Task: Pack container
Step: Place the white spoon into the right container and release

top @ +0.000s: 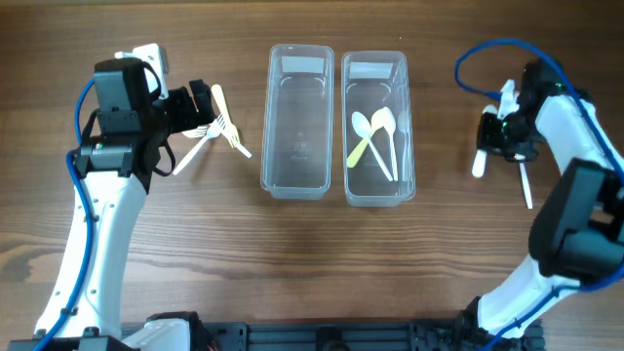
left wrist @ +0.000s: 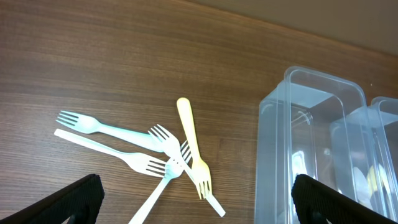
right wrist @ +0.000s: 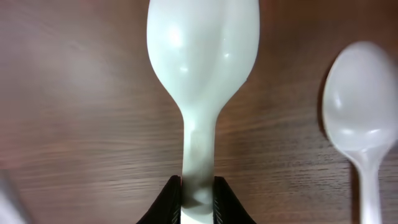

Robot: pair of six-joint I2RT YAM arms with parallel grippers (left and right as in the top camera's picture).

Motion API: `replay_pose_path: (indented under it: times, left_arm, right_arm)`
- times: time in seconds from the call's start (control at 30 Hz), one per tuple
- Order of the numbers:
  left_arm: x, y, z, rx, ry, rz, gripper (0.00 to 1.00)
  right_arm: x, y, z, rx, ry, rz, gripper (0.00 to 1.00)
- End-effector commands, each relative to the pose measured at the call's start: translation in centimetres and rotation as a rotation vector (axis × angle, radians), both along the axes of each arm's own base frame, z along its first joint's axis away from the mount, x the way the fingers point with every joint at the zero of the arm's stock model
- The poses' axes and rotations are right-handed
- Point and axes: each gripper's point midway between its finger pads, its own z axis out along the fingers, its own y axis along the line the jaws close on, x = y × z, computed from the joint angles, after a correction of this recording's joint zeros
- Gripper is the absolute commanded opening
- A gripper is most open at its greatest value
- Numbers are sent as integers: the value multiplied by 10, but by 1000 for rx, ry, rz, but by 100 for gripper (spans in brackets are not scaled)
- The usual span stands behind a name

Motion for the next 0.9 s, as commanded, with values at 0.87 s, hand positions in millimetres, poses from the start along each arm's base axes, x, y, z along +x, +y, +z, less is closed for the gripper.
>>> replay_pose_path:
  times: [0.87]
  left_arm:
    - [7, 0, 11, -11, -39, 0, 100]
  right_arm:
    - [37, 231, 84, 110, -270, 298, 34]
